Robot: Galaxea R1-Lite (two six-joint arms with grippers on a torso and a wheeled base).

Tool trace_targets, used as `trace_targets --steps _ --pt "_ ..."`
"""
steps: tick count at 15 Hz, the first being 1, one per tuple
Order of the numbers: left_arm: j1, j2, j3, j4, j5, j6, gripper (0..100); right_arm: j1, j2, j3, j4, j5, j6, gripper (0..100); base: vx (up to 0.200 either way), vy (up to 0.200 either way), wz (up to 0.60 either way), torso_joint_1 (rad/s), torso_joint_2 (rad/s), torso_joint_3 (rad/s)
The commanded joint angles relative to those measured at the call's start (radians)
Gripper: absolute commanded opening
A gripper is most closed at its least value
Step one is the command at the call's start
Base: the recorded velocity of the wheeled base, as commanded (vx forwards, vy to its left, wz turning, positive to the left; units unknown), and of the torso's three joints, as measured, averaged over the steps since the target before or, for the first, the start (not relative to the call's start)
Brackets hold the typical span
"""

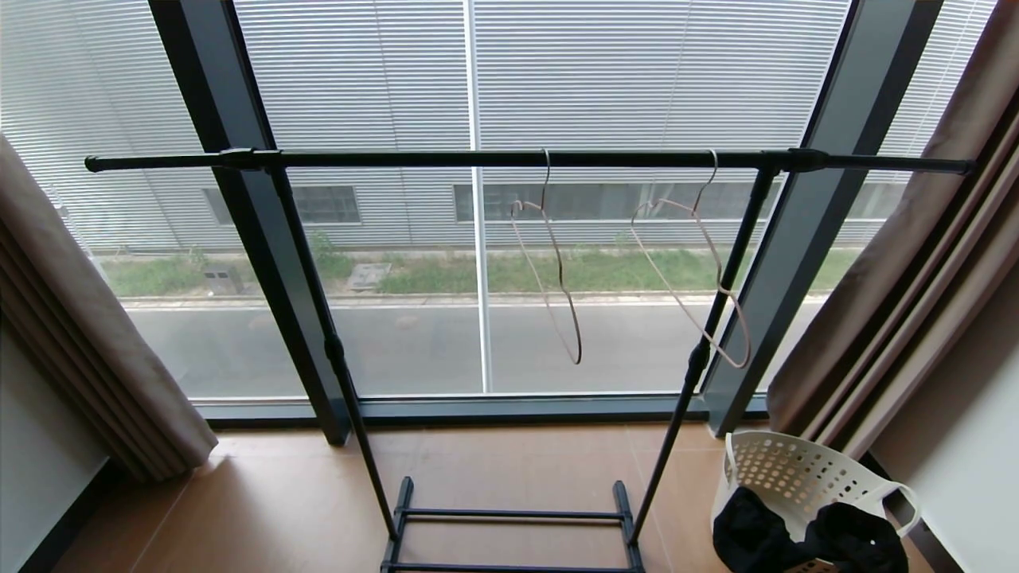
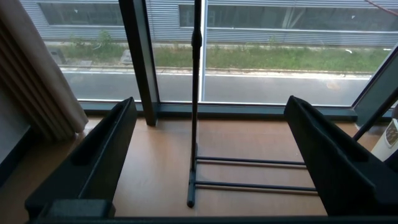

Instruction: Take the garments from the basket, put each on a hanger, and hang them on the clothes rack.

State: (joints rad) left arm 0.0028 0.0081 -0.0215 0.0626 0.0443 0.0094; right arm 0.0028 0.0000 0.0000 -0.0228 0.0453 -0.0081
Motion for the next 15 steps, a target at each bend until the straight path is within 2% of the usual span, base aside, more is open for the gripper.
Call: trace_targets --steps 1,15 --pt "0.0 0.001 0.0 0.0 0.0 0.0 100 0.0 0.0 0.0 0.0 0.001 -0.001 100 0.0 0.0 0.0 -0.154 0.39 0.217" --pt "0.0 0.001 0.0 0.0 0.0 0.0 100 0.002 0.0 0.0 0.0 0.001 0.0 100 0.0 0.0 0.0 -0.177 0.51 0.335"
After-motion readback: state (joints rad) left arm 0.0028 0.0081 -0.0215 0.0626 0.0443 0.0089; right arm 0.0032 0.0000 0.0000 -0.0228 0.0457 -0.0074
